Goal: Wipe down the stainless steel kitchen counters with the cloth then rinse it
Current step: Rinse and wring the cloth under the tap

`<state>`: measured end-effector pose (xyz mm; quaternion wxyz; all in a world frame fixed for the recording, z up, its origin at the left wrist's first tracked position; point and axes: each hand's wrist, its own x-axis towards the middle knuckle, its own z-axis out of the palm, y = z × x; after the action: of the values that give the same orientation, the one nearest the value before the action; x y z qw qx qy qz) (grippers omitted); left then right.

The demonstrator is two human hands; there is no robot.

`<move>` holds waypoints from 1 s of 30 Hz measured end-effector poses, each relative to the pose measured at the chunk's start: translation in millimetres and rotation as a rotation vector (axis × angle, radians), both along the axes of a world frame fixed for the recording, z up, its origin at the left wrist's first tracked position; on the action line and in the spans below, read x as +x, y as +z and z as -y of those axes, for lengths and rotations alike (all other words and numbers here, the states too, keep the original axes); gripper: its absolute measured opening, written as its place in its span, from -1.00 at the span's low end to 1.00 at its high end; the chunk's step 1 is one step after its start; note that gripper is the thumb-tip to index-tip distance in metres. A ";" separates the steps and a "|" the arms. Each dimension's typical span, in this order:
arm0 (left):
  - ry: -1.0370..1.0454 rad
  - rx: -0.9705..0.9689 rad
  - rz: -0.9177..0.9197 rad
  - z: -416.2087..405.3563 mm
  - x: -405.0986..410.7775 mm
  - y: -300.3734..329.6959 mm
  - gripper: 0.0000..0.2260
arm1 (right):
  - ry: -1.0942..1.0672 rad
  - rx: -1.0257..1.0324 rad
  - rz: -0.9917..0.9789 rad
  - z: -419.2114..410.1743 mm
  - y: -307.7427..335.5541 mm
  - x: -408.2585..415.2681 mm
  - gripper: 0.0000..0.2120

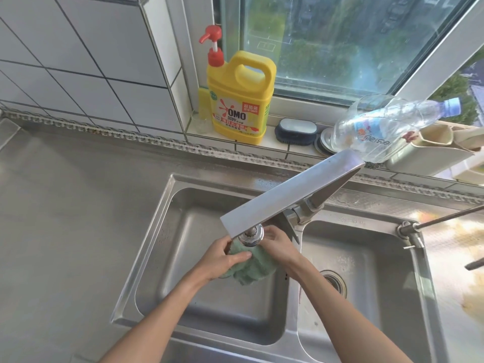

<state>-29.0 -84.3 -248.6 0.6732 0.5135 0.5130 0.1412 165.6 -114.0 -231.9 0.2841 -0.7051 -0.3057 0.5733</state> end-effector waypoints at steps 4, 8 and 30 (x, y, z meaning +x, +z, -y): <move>0.101 -0.016 0.009 0.9 15.6 12.6 -0.66 | -0.180 -0.137 -0.283 26.1 -16.1 -10.3 -0.37; 0.253 -0.073 0.001 1.2 31.8 16.9 -0.69 | -0.269 -0.150 -0.626 38.6 -29.6 -34.6 -0.45; 0.625 -0.621 0.145 10.2 88.8 38.8 -0.55 | -0.156 -0.007 0.407 -25.7 18.5 -42.0 -0.71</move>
<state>59.8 -94.4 -209.8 0.7549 0.0959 0.6129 0.2127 123.6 -88.3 -213.5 0.2577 -0.8288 -0.2994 0.3962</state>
